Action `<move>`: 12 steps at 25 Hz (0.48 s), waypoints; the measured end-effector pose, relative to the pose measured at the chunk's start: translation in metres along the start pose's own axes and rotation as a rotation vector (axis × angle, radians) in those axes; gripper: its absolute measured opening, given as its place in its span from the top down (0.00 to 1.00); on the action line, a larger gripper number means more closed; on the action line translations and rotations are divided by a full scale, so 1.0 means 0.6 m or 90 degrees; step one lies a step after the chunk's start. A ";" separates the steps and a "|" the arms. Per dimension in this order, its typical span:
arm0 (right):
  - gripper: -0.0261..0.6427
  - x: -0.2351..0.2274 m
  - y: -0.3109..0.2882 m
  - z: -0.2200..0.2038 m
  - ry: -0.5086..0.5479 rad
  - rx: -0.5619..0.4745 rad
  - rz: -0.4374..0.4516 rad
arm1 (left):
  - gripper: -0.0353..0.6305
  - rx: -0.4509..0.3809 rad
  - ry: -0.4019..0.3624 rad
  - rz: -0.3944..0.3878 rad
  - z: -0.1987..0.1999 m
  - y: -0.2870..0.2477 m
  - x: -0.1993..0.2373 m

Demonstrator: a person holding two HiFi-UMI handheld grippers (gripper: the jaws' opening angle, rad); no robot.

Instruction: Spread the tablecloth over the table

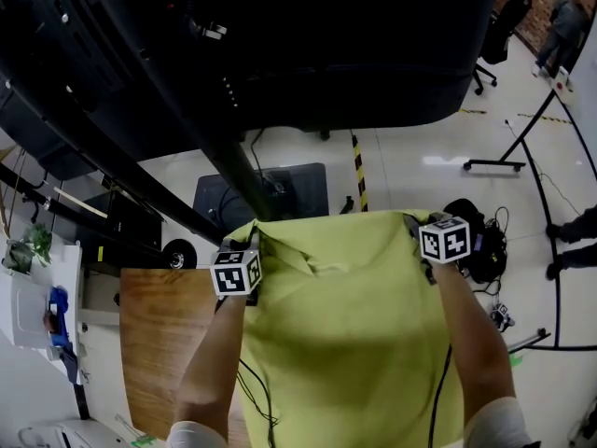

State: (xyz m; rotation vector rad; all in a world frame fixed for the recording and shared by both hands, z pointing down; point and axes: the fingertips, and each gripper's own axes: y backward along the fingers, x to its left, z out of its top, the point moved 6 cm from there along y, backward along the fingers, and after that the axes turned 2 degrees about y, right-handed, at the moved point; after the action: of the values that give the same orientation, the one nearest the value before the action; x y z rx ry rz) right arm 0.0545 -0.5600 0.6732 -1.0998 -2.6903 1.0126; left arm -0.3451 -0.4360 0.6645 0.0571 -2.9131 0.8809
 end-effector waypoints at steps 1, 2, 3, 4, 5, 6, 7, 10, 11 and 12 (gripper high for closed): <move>0.94 -0.001 -0.003 -0.004 0.002 0.003 0.002 | 0.93 0.004 0.007 -0.014 -0.005 -0.001 0.001; 0.94 -0.002 -0.005 -0.007 0.008 0.008 0.001 | 0.93 0.008 0.015 -0.031 -0.009 -0.001 0.002; 0.93 -0.002 -0.007 -0.010 0.019 0.015 -0.003 | 0.90 0.012 0.025 -0.050 -0.014 0.000 0.003; 0.92 -0.002 -0.008 -0.013 0.031 0.022 -0.005 | 0.85 0.018 0.035 -0.069 -0.018 0.003 0.004; 0.89 -0.001 -0.010 -0.016 0.038 0.027 -0.007 | 0.78 0.025 0.047 -0.087 -0.023 0.008 0.006; 0.78 -0.003 -0.010 -0.018 0.038 0.029 -0.007 | 0.74 0.030 0.057 -0.101 -0.027 0.014 0.009; 0.65 -0.007 -0.010 -0.018 0.032 0.029 -0.009 | 0.69 0.033 0.065 -0.110 -0.030 0.020 0.013; 0.48 -0.019 -0.001 -0.015 0.020 0.025 -0.027 | 0.61 0.034 0.083 -0.108 -0.040 0.042 0.036; 0.48 -0.019 0.003 -0.015 0.024 0.023 -0.031 | 0.61 0.032 0.088 -0.101 -0.044 0.050 0.045; 0.48 -0.018 0.006 -0.016 0.028 0.022 -0.033 | 0.61 0.030 0.092 -0.093 -0.046 0.058 0.054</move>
State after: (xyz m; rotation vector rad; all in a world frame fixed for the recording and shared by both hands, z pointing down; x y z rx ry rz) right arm 0.0679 -0.5598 0.6804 -1.0276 -2.6419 1.0098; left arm -0.3774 -0.3922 0.6718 0.1977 -2.7161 0.8902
